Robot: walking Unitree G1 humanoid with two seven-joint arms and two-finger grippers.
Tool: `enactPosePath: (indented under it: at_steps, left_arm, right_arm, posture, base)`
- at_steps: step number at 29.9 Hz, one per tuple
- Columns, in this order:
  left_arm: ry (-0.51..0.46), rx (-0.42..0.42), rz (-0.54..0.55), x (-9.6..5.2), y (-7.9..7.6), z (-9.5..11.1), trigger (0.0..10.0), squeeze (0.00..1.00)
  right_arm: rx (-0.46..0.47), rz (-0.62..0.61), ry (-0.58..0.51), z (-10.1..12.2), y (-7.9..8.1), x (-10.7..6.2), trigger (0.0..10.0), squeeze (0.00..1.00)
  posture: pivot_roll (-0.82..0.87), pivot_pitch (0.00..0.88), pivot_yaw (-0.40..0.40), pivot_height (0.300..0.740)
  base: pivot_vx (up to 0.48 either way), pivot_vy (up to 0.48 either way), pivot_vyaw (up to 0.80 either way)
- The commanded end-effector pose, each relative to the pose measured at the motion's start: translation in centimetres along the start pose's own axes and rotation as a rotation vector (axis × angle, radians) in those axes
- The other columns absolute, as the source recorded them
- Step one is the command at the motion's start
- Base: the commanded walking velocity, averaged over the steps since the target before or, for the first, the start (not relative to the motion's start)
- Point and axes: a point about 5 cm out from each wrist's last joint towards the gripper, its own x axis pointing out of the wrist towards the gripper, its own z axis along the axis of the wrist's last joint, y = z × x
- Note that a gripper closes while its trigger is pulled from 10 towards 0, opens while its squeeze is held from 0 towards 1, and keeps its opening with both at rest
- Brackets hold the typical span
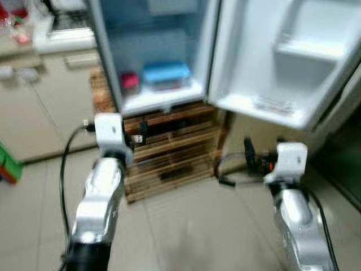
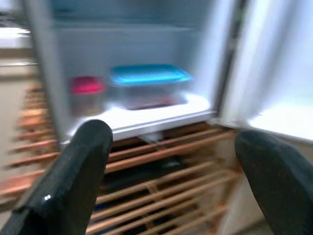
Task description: Restocking fridge
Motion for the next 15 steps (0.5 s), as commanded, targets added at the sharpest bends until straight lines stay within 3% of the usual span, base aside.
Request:
enactPosePath:
  at_steps: [1, 5, 7, 9, 11, 15]
  left_arm:
    - [-0.008, 0.018, 0.017, -0.1, 1.2, 0.1, 10.0, 0.0]
    - [-0.024, 0.06, -0.038, -1.6, 2.0, -0.5, 10.0, 0.0]
    - [0.025, 0.041, -0.008, -3.1, 3.5, -1.8, 10.0, 0.0]
    - [0.054, 0.022, 0.021, -3.9, 3.9, -2.5, 10.0, 0.0]
    - [0.046, 0.004, 0.039, -3.9, 3.4, -2.5, 10.0, 0.0]
    - [-0.013, -0.012, 0.011, -2.6, 1.6, -1.3, 10.0, 0.0]
  right_arm:
    - [0.004, 0.012, -0.038, 0.7, 0.4, 0.2, 10.0, 0.0]
    - [-0.019, 0.026, -0.047, 1.2, 0.4, 0.3, 10.0, 0.0]
    - [-0.044, 0.044, -0.059, 1.7, 0.1, 0.2, 10.0, 0.0]
    - [-0.059, 0.053, -0.058, 1.9, -0.5, 0.2, 10.0, 0.0]
    - [-0.072, 0.056, -0.047, 1.8, -1.1, 0.4, 10.0, 0.0]
    - [-0.076, 0.068, -0.039, 1.6, -1.2, 1.3, 10.0, 0.0]
  posture:
    - [-0.11, 0.024, 0.018, 0.74]
    - [-0.11, 0.02, 0.018, 0.74]
    - [-0.12, 0.016, 0.0, 0.74]
    - [-0.12, 0.018, -0.027, 0.74]
    - [-0.11, 0.015, -0.063, 0.74]
    - [-0.1, 0.008, -0.072, 0.74]
  base:
    - [0.24, -0.412, 0.0]
    - [0.06, -0.432, 0.0]
    - [0.0, -0.426, 0.0]
    - [0.251, -0.405, 0.0]
    - [0.319, -0.356, 0.0]
    - [0.0, 0.0, 0.0]
